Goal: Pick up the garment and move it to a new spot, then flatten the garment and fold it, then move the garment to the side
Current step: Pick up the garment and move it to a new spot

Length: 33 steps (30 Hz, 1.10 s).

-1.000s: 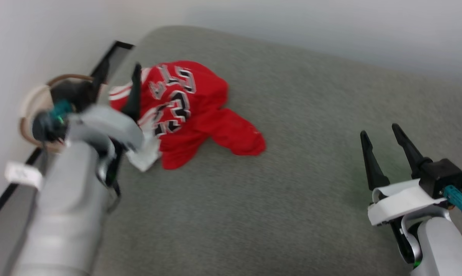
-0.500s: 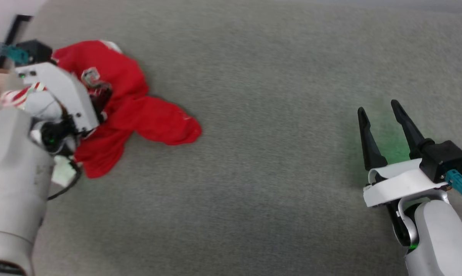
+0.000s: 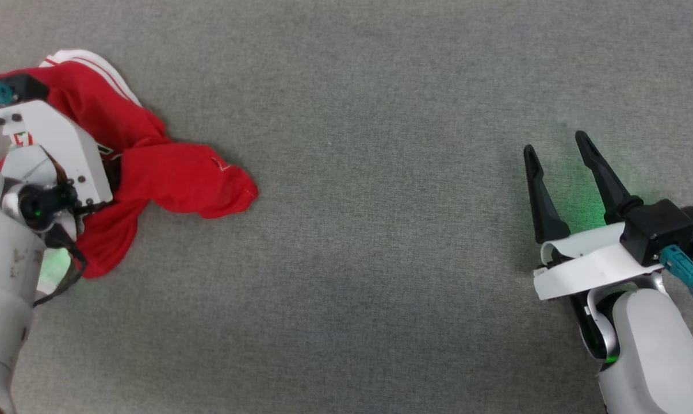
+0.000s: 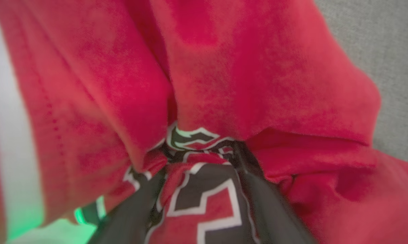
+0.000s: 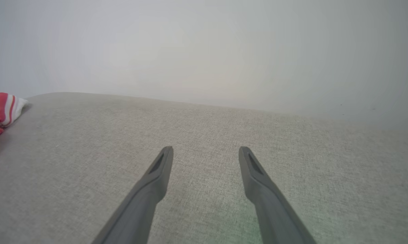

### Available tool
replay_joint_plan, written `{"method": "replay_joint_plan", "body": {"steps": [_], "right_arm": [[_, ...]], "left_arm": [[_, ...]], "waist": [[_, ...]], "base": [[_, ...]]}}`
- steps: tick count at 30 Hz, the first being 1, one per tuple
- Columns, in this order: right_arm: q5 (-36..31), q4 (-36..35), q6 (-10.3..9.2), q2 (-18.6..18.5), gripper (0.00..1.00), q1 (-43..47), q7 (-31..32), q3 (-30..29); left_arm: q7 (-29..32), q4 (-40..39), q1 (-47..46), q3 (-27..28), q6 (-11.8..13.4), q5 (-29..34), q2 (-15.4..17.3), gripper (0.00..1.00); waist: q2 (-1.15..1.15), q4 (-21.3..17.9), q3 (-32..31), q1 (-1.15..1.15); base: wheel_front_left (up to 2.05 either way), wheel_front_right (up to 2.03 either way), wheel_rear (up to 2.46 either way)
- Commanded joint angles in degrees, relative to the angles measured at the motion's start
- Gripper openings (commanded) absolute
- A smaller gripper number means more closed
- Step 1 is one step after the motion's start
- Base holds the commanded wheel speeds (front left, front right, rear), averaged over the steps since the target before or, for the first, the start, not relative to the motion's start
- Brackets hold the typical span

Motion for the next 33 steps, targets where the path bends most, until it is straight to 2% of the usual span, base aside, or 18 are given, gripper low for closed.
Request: {"method": "replay_joint_plan", "body": {"steps": [1,2,4,12,16,20,24,25,27,33], "right_arm": [[0.17,-0.35,-0.08,0.41,1.0,-1.04,-0.04,0.45],[0.33,-0.34,-0.08,0.56,1.0,-0.87,-0.04,0.59],[0.57,-0.23,-0.08,0.86,1.0,-0.34,-0.04,0.82],[2.12,1.15,-0.08,1.74,1.0,2.25,-0.05,0.99],[3.14,1.38,-0.08,2.33,1.0,4.07,-0.05,0.17],[3.79,1.09,-0.08,2.84,1.0,5.72,-0.04,-0.89],[4.34,0.44,-0.08,3.2,1.0,6.97,-0.04,-2.13],[4.34,0.44,-0.08,3.2,1.0,6.97,-0.04,-2.13],[4.7,-0.06,-0.08,3.45,1.0,7.33,-0.04,-2.59],[6.5,-2.18,-0.08,3.82,1.0,7.41,-0.04,-5.12]], "left_arm": [[-1.04,2.12,5.74,-2.26,-0.08,-0.68,-4.64,0.18],[-1.44,1.84,6.05,-2.64,-0.08,-0.96,-4.6,0.0],[-3.99,0.57,6.25,-3.03,-0.1,-1.42,-3.78,0.0],[-20.71,-4.95,3.93,-6.81,-0.08,1.79,3.03,0.0],[-25.94,-10.3,3.33,-10.0,-0.08,0.78,3.86,0.0],[-27.81,-19.29,2.69,-13.63,-0.09,-2.46,4.71,0.0],[-26.86,-30.35,1.86,-17.07,-0.08,-6.86,5.32,0.0],[-26.86,-30.35,1.86,-17.07,-0.08,-6.86,5.32,0.0],[-26.26,-35.17,1.23,-18.3,-0.08,-8.52,5.58,0.0],[-23.5,-43.83,-1.51,-23.59,-0.09,-10.69,1.7,0.0]], "waist": [[0.0,-0.47,-0.53,0.0],[0.0,-0.48,-1.05,0.0],[0.0,-0.34,-2.27,0.0],[0.0,0.19,-9.84,0.0],[0.0,0.01,-13.41,0.0],[0.0,-0.62,-15.22,0.0],[0.0,-2.46,-15.65,0.0],[0.0,-2.46,-15.65,0.0],[0.0,-3.92,-15.32,0.0],[0.0,-9.86,-13.23,0.0]], "base": [[0.0,0.0,0.0],[0.0,0.0,0.0],[0.0,0.0,0.0],[0.0,0.0,0.0],[0.0,0.0,0.0],[0.0,0.0,0.0],[0.0,0.0,0.0],[0.0,0.0,0.0],[0.0,0.0,0.0],[0.0,0.0,0.0]]}}
